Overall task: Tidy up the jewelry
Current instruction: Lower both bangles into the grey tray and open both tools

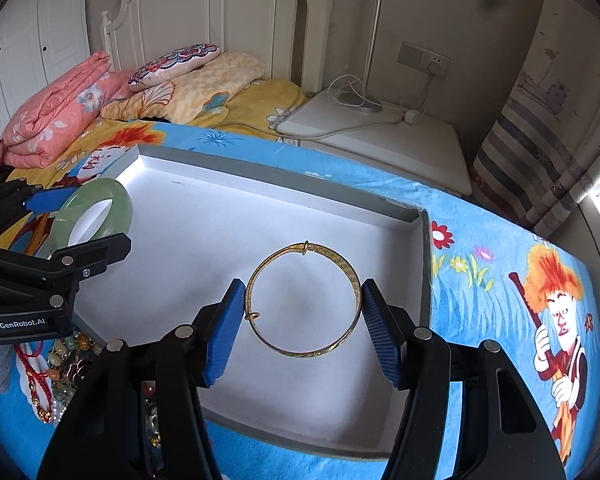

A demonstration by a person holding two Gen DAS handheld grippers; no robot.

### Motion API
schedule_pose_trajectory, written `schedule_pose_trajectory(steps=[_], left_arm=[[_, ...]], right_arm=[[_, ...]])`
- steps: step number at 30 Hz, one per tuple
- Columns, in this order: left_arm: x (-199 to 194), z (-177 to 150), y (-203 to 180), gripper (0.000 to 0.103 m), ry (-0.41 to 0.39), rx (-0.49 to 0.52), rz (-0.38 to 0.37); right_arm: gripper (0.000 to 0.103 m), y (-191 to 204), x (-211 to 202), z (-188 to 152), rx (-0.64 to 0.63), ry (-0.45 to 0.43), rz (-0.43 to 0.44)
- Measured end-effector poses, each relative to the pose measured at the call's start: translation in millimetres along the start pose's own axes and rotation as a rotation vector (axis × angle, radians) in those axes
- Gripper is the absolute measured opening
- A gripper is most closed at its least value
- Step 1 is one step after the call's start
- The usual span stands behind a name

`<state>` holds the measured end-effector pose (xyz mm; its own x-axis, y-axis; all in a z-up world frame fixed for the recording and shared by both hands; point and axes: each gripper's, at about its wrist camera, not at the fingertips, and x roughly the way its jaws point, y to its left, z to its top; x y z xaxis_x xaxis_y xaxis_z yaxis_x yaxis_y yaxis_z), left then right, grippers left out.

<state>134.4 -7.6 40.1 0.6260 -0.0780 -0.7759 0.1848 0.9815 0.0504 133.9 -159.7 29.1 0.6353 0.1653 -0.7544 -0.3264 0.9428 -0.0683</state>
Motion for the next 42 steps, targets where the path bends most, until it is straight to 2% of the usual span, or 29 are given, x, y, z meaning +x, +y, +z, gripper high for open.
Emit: schedule_pose_trajectory(steps=[12,14,15,16,24,29,42], left_arm=[[27.8,3.8,10.5,0.078,0.040,-0.028,0.014],[28.3,3.5,9.2,0.078,0.043,-0.024,0.025],[27.2,3.6,9.0,0.079,0.038,-0.028,0.027],[24.2,3.8,9.0,0.079,0.025,-0.031,0.038],[-16.6,3.5,1.4,0.085,-0.047,0.009,0.132],[-41.3,-9.5,1.3,0.085,-0.054,0.010,0.167],[-87.4,-63.1,8.8,0.086,-0.075,0.001,0.190]], right_arm=[[0.060,-8.7,36.3,13.9,0.021,0.064,-0.013],[0.070,-12.1,37.7,11.1,0.050,0.072,-0.005],[0.080,-14.8,36.7,9.8,0.064,0.070,0.005],[0.085,-16.4,34.9,8.8,0.074,0.064,0.017],[0.085,-11.5,0.7,3.1,0.088,-0.007,0.037],[0.085,-2.8,-24.9,-8.7,0.095,-0.044,0.045],[0.085,24.0,-67.7,-56.1,0.115,-0.057,0.070]])
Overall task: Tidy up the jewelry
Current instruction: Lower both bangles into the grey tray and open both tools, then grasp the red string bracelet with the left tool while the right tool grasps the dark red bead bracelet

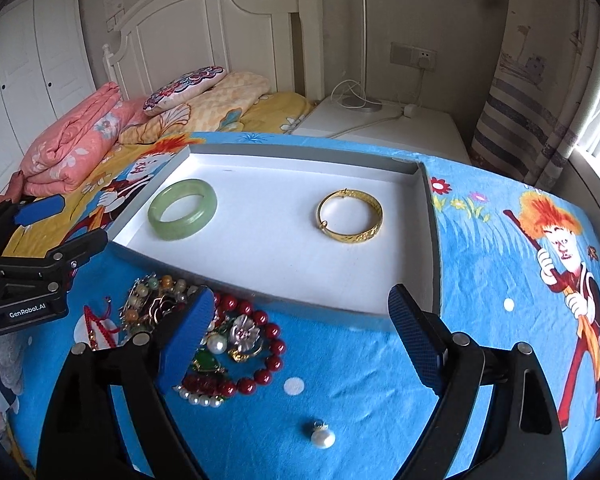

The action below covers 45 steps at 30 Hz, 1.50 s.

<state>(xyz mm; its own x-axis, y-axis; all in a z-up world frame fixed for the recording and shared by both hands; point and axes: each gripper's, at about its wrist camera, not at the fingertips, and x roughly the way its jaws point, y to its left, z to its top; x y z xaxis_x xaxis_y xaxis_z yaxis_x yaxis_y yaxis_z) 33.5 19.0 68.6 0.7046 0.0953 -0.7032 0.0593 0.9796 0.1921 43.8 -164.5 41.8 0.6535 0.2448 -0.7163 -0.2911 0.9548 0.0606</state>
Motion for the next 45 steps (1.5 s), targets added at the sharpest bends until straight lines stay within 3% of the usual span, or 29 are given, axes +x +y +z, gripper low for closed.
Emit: schedule_pose_trajectory(steps=[13,21,25,33,37,40,45], left_arm=[[-12.5,-53.2,17.3,0.086,0.031,-0.047,-0.008],[-11.4,-100.2,44.2,0.086,0.094,-0.190,-0.100],[-19.4,-109.0,54.6,0.091,0.062,-0.242,-0.134],[-12.8,-109.3,49.4,0.092,0.095,-0.233,-0.157],[-7.8,-109.1,51.4,0.092,0.112,-0.245,-0.169],[-6.8,-109.3,52.2,0.092,0.114,-0.251,-0.174],[-6.8,-109.4,51.5,0.093,0.113,-0.253,-0.177]], right_arm=[[0.086,26.0,-15.1,-41.4,-0.032,0.014,0.026],[0.086,30.1,-19.5,-60.1,-0.065,0.037,0.043],[0.086,35.3,-15.7,-59.1,-0.083,0.042,0.056],[0.055,61.3,-9.4,-41.5,-0.187,0.007,0.090],[0.035,60.6,3.1,-29.0,-0.147,0.036,0.127],[0.033,60.6,12.7,-22.1,-0.104,0.068,0.175],[0.032,65.9,24.1,-18.0,-0.106,0.097,0.165]])
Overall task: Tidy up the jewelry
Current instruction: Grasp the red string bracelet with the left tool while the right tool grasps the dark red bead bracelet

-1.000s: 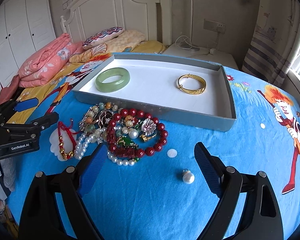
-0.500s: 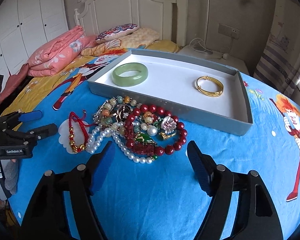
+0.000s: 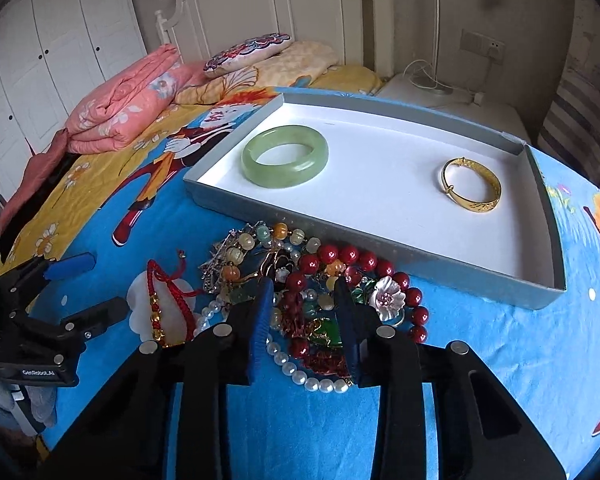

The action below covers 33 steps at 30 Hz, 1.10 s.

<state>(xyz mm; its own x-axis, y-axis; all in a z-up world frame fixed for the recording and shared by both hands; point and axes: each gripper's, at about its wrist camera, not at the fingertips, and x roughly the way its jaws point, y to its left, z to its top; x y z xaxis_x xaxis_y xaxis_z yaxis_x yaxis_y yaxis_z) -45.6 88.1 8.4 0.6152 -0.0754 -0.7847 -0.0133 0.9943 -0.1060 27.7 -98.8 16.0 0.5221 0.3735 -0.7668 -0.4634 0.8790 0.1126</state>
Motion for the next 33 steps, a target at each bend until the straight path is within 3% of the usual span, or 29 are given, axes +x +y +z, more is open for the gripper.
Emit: schedule_pose_trajectory(steps=[3,12,23,33], left_arm=[[0.0,-0.1,-1.2,0.093,0.000,0.002,-0.003],[0.7,-0.1,-1.6,0.093,0.003,0.008,0.002],[1.9,-1.0,-9.0,0.093,0.013,0.052,0.022],[14.5,17.6,-26.6,0.088,0.027,0.104,-0.019]], right_arm=[[0.031,0.7,4.3,2.3,-0.007,0.007,-0.006],[0.014,3.0,2.8,-7.8,-0.033,-0.028,-0.001],[0.014,-18.3,-31.8,-21.0,0.010,-0.138,0.049],[0.014,-33.7,-52.5,-26.5,0.082,-0.197,0.087]])
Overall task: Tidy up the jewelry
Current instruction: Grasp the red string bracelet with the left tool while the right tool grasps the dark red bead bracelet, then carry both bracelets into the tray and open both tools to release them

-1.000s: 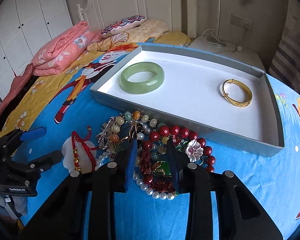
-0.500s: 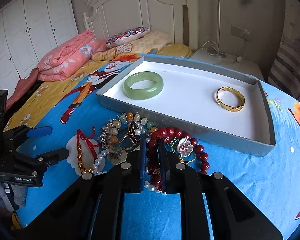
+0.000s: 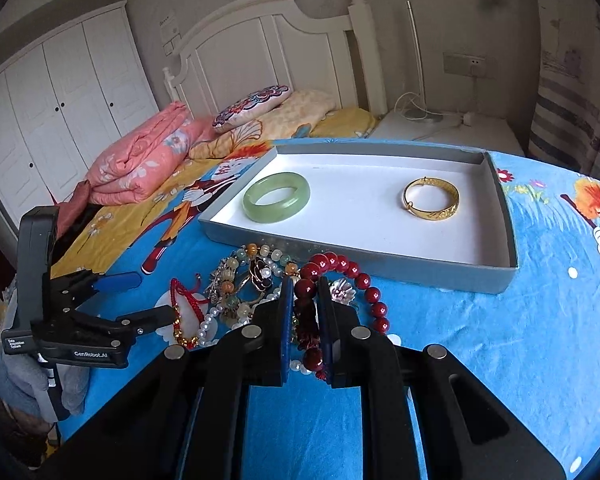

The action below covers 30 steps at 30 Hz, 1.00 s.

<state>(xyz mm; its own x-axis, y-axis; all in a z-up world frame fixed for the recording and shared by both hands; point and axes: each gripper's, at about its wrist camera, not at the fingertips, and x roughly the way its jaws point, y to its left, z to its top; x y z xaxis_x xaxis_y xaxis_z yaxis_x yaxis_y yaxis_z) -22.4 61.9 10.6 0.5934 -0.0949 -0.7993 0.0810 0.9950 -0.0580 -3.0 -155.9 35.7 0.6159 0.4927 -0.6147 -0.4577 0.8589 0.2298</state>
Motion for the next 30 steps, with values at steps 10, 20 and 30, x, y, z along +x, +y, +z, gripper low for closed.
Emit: schedule_pose_trajectory(steps=[10,20,30], left_arm=[[8.4,16.3,-35.1,0.005,-0.002,0.149,-0.071],[-33.9,23.2,-50.2,0.005,-0.112,0.159,-0.061],[-64.5,37.3,-74.6,0.005,-0.172,0.205,-0.071]], right_arm=[[0.014,1.6,-12.2,-0.3,-0.021,-0.034,-0.020],[0.014,-2.7,-28.9,1.6,-0.015,-0.078,-0.018],[0.014,-1.1,-42.7,4.8,-0.022,-0.088,-0.086]])
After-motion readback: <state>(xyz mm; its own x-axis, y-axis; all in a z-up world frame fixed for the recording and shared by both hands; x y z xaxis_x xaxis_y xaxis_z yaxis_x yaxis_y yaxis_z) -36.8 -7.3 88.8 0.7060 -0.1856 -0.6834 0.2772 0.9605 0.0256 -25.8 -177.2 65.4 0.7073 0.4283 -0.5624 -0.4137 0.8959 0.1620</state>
